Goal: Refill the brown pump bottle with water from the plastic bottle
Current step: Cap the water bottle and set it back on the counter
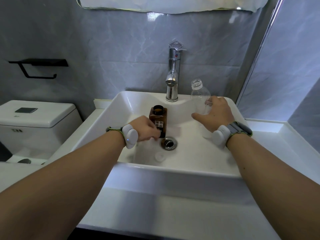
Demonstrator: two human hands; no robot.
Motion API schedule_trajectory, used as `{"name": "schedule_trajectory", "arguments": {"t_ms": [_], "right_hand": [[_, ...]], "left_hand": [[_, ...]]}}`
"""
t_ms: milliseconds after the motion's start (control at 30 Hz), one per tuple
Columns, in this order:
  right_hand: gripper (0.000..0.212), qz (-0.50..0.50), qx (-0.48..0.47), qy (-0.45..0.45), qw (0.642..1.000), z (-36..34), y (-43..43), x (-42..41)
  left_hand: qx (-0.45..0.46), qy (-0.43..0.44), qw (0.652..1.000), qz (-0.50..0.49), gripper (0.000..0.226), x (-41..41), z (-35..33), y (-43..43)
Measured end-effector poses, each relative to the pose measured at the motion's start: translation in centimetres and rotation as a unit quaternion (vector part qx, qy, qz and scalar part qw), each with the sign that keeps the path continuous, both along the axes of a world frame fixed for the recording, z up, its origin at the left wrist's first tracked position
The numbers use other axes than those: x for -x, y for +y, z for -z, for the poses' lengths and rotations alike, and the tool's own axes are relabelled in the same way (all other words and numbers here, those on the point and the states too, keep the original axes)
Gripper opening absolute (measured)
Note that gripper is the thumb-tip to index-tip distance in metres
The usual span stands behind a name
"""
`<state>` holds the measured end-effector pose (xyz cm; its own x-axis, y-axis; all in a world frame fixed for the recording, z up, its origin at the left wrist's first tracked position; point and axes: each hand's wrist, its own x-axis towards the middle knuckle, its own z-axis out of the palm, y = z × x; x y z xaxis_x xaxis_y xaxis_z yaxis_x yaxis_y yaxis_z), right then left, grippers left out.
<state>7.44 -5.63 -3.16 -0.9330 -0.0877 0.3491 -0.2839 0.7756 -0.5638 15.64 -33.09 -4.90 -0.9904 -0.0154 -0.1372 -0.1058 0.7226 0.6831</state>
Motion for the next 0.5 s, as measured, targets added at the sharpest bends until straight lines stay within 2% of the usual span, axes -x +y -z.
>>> {"name": "schedule_trajectory", "arguments": {"t_ms": [100,333,500], "right_hand": [[0.071,0.002,-0.006,-0.009,1.000,0.1,0.3,0.0],[0.068,-0.013,0.008,-0.011,1.000,0.4,0.1,0.3],[0.075,-0.008,0.005,-0.012,1.000,0.7,0.1,0.4]], "left_hand": [[0.054,-0.091,0.991,0.081,0.027,-0.1,0.8,0.3],[0.171,-0.109,0.972,0.120,0.051,0.5,1.8,1.4],[0.207,-0.092,0.963,0.147,0.032,0.9,2.0,1.8]]}}
